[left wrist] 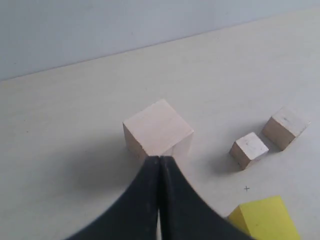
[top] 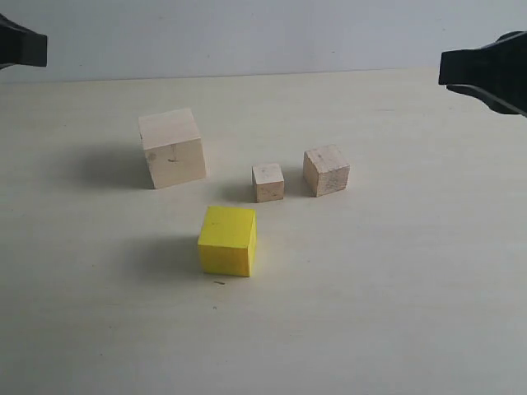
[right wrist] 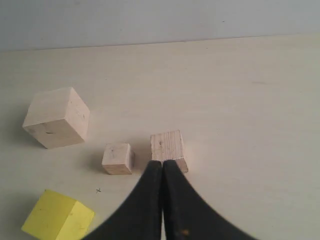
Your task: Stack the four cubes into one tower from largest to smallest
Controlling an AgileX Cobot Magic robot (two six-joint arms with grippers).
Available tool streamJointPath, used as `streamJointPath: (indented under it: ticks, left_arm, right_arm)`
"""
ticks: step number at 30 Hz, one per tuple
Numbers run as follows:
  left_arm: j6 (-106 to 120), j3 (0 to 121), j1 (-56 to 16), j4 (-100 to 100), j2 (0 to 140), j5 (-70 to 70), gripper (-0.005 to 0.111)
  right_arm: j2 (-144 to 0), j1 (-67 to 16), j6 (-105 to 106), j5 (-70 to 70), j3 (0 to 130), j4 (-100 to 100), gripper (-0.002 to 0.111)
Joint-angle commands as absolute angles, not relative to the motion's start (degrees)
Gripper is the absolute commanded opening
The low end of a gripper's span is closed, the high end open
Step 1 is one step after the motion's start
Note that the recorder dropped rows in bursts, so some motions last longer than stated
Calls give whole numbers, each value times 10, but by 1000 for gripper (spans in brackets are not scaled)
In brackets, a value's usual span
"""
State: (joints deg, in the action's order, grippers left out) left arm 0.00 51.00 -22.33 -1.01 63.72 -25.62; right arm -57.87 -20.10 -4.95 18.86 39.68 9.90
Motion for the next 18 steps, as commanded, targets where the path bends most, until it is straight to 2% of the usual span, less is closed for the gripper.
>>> streamJointPath:
  ticks: [1, 7, 12, 18]
  left_arm:
    - [-4, 514, -228, -21, 667, -227, 0]
    - [-4, 514, -228, -21, 760, -215, 0]
    - [15, 517, -228, -21, 832, -128, 0]
    - [-4, 602, -228, -21, 915, -121, 1]
  right_arm:
    - [-580, -203, -47, 161, 400, 127, 0]
    - [-581, -203, -50, 166, 400, 146, 0]
    - [-581, -203, -60, 187, 400, 150, 0]
    - [-581, -203, -60, 183, 400, 150, 0]
